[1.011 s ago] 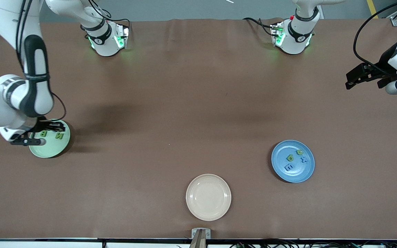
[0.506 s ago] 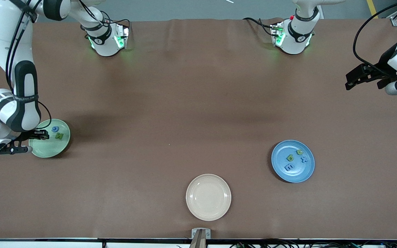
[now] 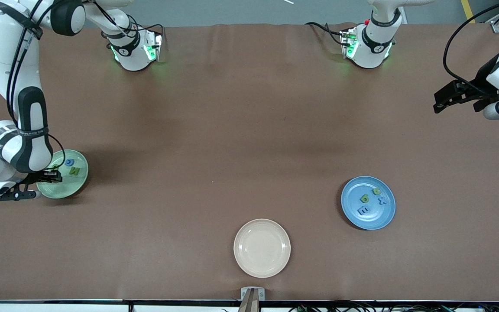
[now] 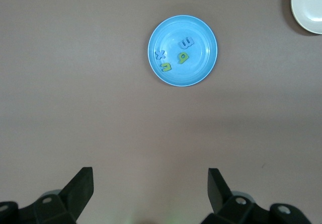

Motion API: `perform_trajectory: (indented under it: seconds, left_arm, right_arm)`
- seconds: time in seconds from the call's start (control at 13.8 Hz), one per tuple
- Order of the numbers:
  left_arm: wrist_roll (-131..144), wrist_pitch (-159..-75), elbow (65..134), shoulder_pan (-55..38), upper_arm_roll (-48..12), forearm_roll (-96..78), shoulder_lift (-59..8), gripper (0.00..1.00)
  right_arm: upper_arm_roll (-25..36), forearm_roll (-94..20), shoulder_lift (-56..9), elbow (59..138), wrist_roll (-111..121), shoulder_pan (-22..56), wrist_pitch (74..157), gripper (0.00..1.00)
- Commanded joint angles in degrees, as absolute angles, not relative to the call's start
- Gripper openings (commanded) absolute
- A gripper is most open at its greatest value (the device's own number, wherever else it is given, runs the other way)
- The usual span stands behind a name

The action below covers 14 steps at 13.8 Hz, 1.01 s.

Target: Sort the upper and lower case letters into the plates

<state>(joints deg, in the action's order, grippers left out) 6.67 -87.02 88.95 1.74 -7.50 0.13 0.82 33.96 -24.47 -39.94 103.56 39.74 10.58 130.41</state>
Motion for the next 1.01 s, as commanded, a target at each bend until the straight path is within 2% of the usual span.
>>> perform_trajectory:
  seconds: [0.0, 0.14, 0.36, 0.72, 0.94]
  left_arm:
    - [5.4, -87.4, 89.5, 1.9, -7.9, 0.4, 2.0, 1.00]
    - [5.4, -87.4, 89.3, 2.0, -8.3, 0.4, 1.9, 1.00]
    - [5.4, -87.5, 89.3, 2.1, -8.3, 0.4, 1.8, 1.00]
    - [5.4, -87.5, 89.4, 2.1, -8.3, 0.4, 1.8, 1.00]
    - [5.4, -87.5, 89.4, 2.0, -8.5, 0.3, 1.9, 1.00]
  right_arm:
    - [33.0, -25.0, -40.0, 102.7, 39.7, 9.6, 130.0, 1.00]
    - [33.2, -24.9, -38.2, 102.7, 39.4, 10.3, 129.4, 1.00]
    - [34.5, -23.9, -32.0, 102.5, 34.9, 12.3, 120.9, 1.00]
    - [42.1, -17.5, -23.0, 101.9, 16.5, 26.9, 108.2, 1.00]
    - [44.3, -12.8, -18.6, 97.5, 7.2, 32.2, 98.3, 1.00]
